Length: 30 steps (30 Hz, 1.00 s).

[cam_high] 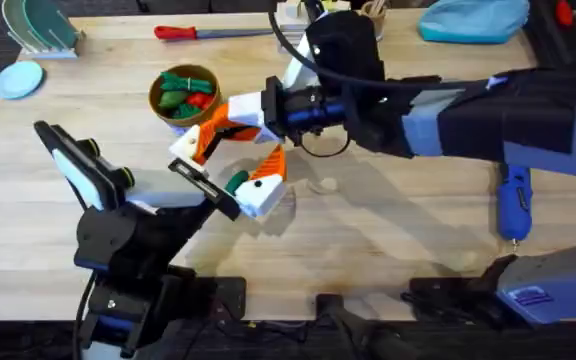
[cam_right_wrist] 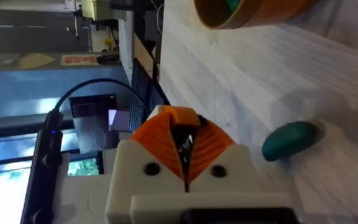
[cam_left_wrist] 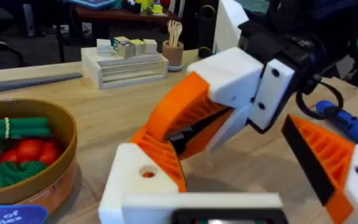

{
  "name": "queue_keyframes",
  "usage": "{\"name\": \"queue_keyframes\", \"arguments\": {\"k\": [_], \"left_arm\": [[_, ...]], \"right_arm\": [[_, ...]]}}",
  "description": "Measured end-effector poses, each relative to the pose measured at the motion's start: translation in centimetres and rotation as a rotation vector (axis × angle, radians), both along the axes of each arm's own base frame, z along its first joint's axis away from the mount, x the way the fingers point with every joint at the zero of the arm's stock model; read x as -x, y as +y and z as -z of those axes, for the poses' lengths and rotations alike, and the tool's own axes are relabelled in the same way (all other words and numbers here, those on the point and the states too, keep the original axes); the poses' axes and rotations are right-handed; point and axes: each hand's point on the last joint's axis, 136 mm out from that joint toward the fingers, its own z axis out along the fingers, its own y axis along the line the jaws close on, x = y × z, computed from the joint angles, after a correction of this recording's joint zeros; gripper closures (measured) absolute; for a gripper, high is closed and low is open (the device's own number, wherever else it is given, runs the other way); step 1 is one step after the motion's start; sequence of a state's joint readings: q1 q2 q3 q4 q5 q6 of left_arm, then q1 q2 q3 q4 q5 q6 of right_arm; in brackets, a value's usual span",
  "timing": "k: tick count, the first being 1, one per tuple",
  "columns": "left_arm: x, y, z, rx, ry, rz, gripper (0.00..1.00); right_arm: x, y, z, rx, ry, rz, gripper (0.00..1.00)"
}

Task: Pick up the gripper from the table and insert it into the empty holder that is missing its gripper. Then pick up a screw, insert it into the mounting hole, and use the screwdriver to tighten it. Finally, clean up the table by picking up the vegetable and placing it into the bucket.

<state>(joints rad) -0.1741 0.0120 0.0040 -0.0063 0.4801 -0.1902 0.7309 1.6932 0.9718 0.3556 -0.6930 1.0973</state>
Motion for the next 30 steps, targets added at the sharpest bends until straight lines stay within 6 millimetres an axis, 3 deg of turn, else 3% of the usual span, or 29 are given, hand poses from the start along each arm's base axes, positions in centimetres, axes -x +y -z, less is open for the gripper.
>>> {"name": "queue_keyframes", "arguments": {"k": [15,20,30], "left_arm": [[-0.14,0.20,0.06,0.001,0.003,-0.014,0.009],[-0.18,0.25,0.04,0.001,0.002,-0.017,0.009],[-0.19,0.26,-0.05,0.001,-0.002,-0.018,0.009]], "right_arm": [[0.28,0.18,0.10,0.005,-0.002,-0.006,0.991],[0.50,0.22,-0.02,-0.001,0.000,-0.020,0.845],[0.66,0.21,0.04,0.000,0.007,-0.027,0.720]]}}
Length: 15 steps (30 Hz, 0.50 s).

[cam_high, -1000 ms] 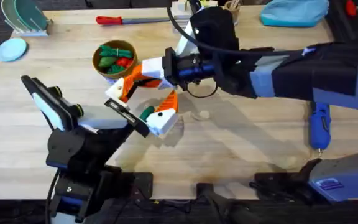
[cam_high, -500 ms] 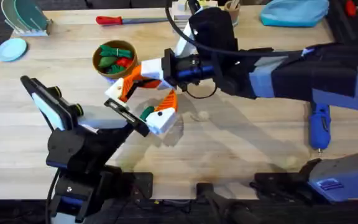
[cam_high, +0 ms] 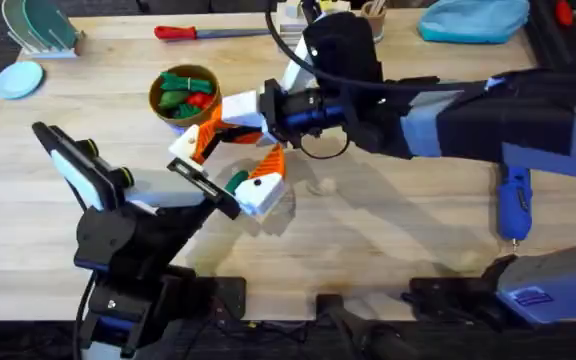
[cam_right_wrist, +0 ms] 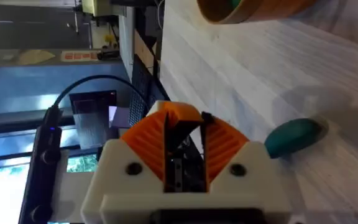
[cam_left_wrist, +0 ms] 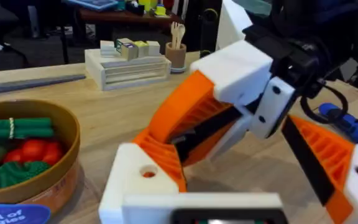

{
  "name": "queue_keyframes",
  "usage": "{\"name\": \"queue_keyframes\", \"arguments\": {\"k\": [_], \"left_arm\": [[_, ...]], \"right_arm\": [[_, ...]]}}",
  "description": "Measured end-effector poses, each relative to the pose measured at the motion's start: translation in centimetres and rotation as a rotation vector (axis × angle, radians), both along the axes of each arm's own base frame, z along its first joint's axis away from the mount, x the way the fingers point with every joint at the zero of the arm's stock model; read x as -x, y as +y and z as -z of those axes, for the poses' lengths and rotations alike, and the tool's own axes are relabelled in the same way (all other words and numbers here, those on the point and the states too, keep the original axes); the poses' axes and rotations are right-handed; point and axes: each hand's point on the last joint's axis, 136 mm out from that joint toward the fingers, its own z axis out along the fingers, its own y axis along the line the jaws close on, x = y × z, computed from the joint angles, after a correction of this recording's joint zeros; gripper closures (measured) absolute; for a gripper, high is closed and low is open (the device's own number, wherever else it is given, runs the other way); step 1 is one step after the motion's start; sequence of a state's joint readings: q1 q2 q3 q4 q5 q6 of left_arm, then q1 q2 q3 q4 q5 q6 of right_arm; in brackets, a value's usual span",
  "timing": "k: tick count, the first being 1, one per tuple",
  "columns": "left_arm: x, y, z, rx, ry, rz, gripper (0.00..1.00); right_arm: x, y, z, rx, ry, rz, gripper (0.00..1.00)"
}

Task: Pick up the gripper from the table and insert it into the empty holder that is missing its gripper. Then pick up a screw, insert it into the mounting hole, and use the screwdriver to tighten it. Finally, clean up the table by picking up the vegetable and placing it into the bucket.

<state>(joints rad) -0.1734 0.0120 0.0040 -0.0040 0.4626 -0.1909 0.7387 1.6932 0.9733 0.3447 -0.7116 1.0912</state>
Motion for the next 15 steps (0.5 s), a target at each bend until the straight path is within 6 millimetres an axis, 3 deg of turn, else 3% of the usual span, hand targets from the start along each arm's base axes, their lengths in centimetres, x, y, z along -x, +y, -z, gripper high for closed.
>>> {"name": "queue_keyframes", "arguments": {"k": [15], "left_arm": [[0.3,-0.5,0.4,-0.014,0.008,0.023,0.009]], "right_arm": [[0.9,-0.5,-0.5,-0.031,0.041,-0.076,0.586]]}}
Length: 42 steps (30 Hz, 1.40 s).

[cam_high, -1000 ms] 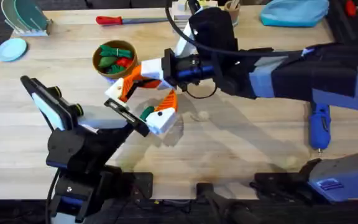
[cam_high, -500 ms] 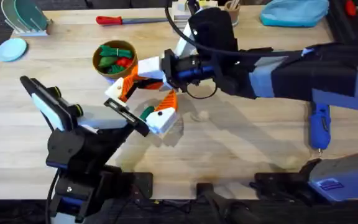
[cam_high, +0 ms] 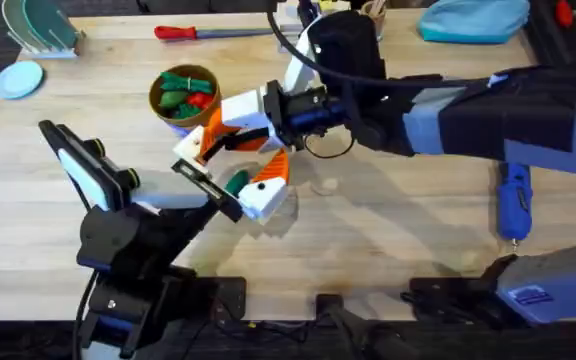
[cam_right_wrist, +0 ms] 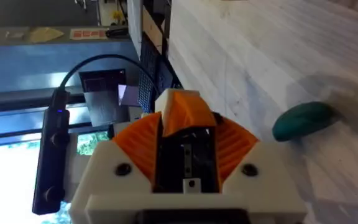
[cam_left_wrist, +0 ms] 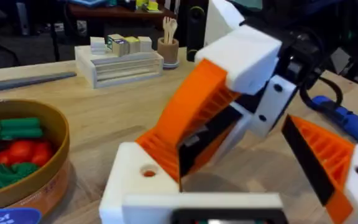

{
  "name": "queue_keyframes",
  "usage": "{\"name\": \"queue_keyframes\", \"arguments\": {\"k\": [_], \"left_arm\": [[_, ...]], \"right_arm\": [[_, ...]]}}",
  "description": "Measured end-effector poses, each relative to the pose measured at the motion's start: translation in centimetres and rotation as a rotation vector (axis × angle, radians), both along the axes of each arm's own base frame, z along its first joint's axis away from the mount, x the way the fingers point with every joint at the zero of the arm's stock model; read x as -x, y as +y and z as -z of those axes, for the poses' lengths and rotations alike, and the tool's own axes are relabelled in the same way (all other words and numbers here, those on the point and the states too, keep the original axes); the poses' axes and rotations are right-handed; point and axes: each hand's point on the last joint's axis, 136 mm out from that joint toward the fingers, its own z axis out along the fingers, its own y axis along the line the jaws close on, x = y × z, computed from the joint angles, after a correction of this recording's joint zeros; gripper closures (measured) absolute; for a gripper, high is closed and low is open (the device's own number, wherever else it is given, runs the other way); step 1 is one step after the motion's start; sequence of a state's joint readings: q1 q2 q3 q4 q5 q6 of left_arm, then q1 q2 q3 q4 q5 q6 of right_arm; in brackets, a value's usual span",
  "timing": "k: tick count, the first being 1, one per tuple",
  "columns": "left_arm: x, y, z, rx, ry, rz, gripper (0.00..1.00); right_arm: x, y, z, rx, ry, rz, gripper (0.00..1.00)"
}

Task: Pick up the gripper from the table and insert it into the empty holder that is missing its gripper. Then pick up a screw, insert it into the mounting hole, and use the screwdriver to tighten it. Finally, clean up the table by picking up the vegetable and placing it into the bucket.

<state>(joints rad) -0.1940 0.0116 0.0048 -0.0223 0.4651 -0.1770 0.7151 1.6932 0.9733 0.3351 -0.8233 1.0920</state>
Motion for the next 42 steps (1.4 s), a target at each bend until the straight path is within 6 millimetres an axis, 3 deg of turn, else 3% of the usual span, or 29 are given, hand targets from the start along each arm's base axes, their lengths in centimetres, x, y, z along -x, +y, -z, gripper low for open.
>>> {"name": "queue_keyframes", "arguments": {"k": [5,12,18,24,31,36,42], "left_arm": [[0.1,-0.1,0.0,-0.003,-0.003,0.007,0.010],[0.1,-0.1,-0.1,0.009,0.000,0.010,0.009],[1.0,-1.2,-1.6,0.028,-0.060,0.089,0.010],[3.3,-3.3,-1.8,-0.012,-0.109,0.271,0.009],[4.9,-4.3,-1.6,-0.029,-0.125,0.380,0.009],[5.8,-4.8,-1.1,-0.030,-0.104,0.439,0.009],[6.5,-5.1,-1.1,-0.029,-0.103,0.486,0.009]], "right_arm": [[0.0,-0.2,-0.1,-0.006,0.005,-0.007,0.504],[-1.0,-1.0,-0.2,-0.011,0.009,0.012,0.259],[-3.7,-3.0,-0.2,-0.012,-0.027,0.073,0.048],[-7.3,-6.2,-0.2,-0.007,-0.113,0.153,0.038],[-10.4,-10.0,0.5,0.029,-0.186,0.227,0.034],[-10.4,-13.3,2.7,0.169,-0.151,0.280,0.032],[-9.3,-18.3,3.0,0.472,-0.254,0.345,0.031]]}}
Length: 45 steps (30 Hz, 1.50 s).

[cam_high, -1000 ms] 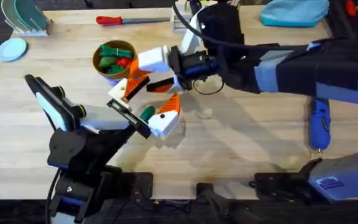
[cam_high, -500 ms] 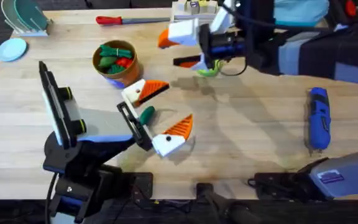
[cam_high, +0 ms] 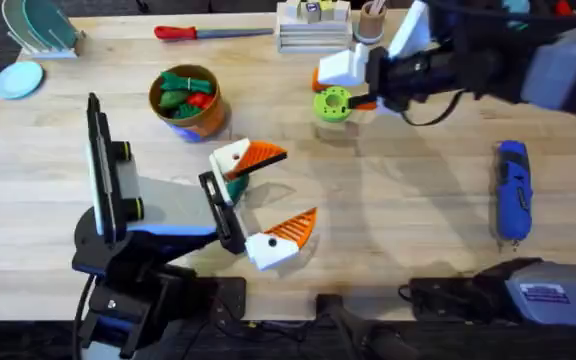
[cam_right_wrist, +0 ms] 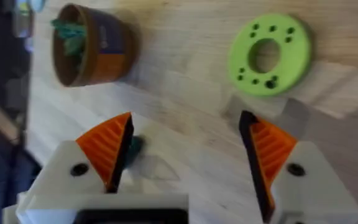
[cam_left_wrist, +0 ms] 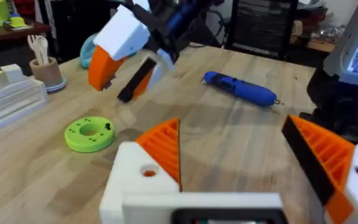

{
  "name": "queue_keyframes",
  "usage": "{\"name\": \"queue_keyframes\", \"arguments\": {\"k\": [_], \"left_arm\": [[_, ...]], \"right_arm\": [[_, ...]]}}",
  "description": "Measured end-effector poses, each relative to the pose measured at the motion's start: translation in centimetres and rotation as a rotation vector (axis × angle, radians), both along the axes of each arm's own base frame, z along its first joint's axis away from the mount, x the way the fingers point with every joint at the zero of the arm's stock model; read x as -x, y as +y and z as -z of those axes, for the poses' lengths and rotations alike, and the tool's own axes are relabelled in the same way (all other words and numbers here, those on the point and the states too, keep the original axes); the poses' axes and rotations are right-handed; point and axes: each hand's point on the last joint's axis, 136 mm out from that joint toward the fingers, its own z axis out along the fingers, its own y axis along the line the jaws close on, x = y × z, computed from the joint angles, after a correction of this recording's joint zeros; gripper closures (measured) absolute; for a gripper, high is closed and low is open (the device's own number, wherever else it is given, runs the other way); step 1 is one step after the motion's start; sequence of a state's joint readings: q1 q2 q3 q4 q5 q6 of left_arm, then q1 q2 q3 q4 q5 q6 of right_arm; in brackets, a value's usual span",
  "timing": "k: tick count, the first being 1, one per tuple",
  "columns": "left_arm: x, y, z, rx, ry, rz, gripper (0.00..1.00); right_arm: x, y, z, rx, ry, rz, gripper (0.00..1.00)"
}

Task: Pick up the gripper from the table and insert it into the empty holder that is missing its gripper. Then pick up a screw, insert it into the mounting hole, and use the screwdriver to tighten it. Finally, clean up the table by picking up the vegetable and placing it into the bucket.

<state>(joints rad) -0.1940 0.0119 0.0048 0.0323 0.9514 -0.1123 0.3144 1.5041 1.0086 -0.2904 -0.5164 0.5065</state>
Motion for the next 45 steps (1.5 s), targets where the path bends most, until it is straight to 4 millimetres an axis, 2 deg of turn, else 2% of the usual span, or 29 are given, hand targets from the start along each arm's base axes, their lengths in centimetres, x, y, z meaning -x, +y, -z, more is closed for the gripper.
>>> {"name": "queue_keyframes", "arguments": {"k": [4,10,13,20,23,25,26,28,36,41,45], "left_arm": [[0.1,-0.1,0.0,0.000,0.000,0.009,0.009],[0.3,-0.1,0.0,-0.001,0.001,0.018,0.009],[0.3,-0.1,0.0,-0.001,0.001,0.021,0.009],[0.3,-0.2,0.0,-0.001,0.001,0.022,0.009],[0.3,-0.1,0.0,-0.001,0.001,0.022,0.009],[0.3,-0.1,0.0,-0.001,0.001,0.022,0.009],[0.3,-0.2,0.0,-0.001,0.001,0.022,0.009],[0.3,-0.2,0.0,-0.001,0.002,0.022,0.009],[0.3,-0.2,0.0,-0.001,0.001,0.022,0.009],[0.3,-0.2,0.0,-0.001,0.001,0.022,0.009],[0.3,-0.2,0.0,-0.001,0.001,0.022,0.009]], "right_arm": [[-1.0,-2.8,-0.1,0.241,-0.114,0.028,0.028],[-2.0,-4.2,0.3,0.406,-0.220,-0.001,0.028],[-2.3,-4.3,1.1,0.469,-0.252,-0.059,0.028],[-1.7,-2.5,4.3,0.631,-0.294,-0.218,0.053],[-1.7,-2.0,4.9,0.668,-0.299,-0.253,0.114],[-1.9,-1.9,5.2,0.686,-0.301,-0.265,0.208],[-2.0,-1.9,5.3,0.692,-0.300,-0.266,0.296],[-2.2,-1.9,5.5,0.702,-0.297,-0.266,0.373],[-2.8,-1.9,5.7,0.712,-0.310,-0.258,0.412],[-2.9,-1.9,7.8,0.733,-0.271,-0.279,0.624],[-3.1,-1.9,8.7,0.740,-0.262,-0.283,0.680]]}}
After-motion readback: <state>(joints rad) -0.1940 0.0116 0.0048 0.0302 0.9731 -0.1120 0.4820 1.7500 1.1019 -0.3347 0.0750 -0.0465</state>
